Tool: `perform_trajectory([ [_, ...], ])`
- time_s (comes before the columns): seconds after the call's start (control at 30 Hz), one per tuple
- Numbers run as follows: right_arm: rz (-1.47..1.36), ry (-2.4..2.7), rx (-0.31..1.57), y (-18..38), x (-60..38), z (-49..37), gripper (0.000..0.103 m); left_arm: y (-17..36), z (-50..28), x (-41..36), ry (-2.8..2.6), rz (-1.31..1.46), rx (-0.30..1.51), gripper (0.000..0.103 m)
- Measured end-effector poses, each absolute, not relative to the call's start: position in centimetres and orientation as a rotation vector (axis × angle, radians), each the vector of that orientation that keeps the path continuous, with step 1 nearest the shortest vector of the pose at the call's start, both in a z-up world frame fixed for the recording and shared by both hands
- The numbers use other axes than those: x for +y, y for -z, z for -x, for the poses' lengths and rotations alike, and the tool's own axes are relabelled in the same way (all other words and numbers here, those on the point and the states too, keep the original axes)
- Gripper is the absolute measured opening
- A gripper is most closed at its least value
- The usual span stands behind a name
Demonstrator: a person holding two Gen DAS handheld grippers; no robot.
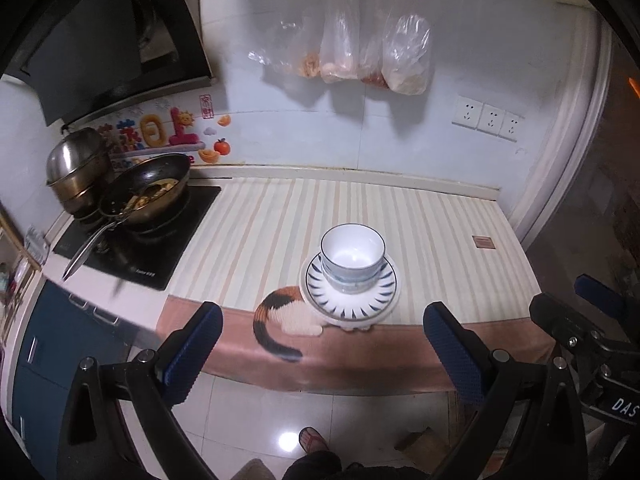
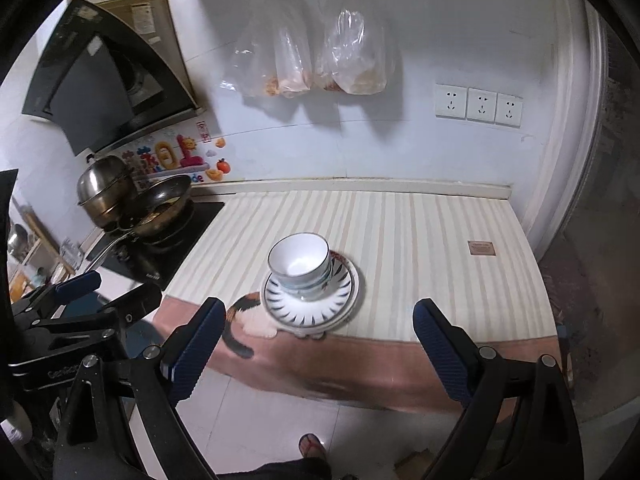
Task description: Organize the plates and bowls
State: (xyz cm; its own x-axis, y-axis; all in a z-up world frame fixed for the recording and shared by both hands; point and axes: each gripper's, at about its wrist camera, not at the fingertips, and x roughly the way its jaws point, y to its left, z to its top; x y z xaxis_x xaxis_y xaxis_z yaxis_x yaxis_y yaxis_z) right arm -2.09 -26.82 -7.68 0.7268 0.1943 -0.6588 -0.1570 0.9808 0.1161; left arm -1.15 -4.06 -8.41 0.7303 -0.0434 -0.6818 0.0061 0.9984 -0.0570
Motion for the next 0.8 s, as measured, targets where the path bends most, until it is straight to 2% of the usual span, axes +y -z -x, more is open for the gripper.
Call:
perform_trajectory([
  [0.43,-0.021,-0.16,0.637,4.9,-27.7,13.5,0.097,7.0,9.9,-4.6,-0.032,0.029,0.69,0.103],
  [0.8,0.01,-0.116,0.587,4.2,-27.3,16.5,0.098,6.6,12.5,-4.4,-0.07,0.005,0.637,0.103],
])
